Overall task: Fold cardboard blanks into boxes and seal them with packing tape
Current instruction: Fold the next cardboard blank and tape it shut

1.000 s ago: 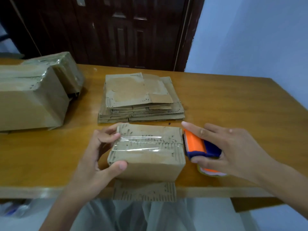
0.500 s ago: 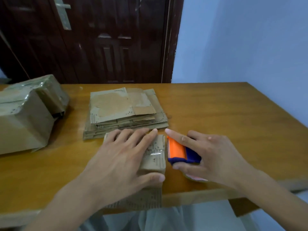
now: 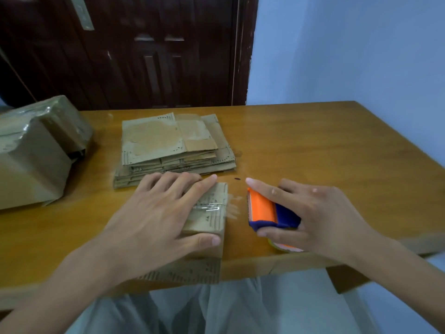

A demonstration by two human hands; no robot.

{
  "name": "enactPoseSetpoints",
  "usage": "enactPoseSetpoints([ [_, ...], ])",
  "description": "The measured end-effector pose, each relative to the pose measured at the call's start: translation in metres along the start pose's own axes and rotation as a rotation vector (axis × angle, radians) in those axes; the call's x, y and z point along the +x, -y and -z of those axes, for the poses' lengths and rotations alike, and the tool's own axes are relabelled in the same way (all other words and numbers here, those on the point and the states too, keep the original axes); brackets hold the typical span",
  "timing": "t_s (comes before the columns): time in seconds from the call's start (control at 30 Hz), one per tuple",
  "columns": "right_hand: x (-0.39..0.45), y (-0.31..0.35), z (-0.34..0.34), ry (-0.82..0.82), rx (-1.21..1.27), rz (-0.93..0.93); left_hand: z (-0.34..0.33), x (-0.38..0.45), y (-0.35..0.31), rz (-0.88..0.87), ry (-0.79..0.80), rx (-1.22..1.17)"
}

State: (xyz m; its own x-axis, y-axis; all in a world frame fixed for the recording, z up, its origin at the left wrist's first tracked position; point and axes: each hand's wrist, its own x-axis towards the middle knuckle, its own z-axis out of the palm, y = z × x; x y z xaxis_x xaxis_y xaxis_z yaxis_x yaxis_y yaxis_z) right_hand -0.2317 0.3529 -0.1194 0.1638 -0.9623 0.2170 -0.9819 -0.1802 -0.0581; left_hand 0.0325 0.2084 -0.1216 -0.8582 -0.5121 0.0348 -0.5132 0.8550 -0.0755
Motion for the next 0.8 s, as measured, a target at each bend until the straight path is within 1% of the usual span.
enactPoseSetpoints([
  [0.13,0.007,0.004,0.0,0.121,-0.112,-0.083,-0.002,0.0,-0.002,0.012,-0.001,0.006],
  [0.27,0.014,0.008,0.005,0.195,-0.144,-0.065,-0.001,0.0,-0.003,0.004,-0.007,0.004],
  [0.4,0.026,0.012,0.016,0.272,-0.227,-0.031,0.0,0.0,-0.002,-0.01,-0.027,-0.011],
  [0.57,0.028,0.009,0.027,0.272,-0.285,0.024,0.0,0.0,-0.001,-0.015,-0.03,-0.018],
  [0.63,0.025,0.003,0.026,0.261,-0.262,-0.006,0.0,-0.001,-0.002,-0.012,-0.028,-0.017],
  [0.73,0.019,-0.003,0.019,0.158,-0.242,0.006,0.0,-0.001,-0.002,-0.01,-0.028,-0.017],
  [0.8,0.019,0.004,0.02,0.17,-0.265,-0.023,-0.001,-0.001,-0.002,-0.008,-0.028,-0.017],
])
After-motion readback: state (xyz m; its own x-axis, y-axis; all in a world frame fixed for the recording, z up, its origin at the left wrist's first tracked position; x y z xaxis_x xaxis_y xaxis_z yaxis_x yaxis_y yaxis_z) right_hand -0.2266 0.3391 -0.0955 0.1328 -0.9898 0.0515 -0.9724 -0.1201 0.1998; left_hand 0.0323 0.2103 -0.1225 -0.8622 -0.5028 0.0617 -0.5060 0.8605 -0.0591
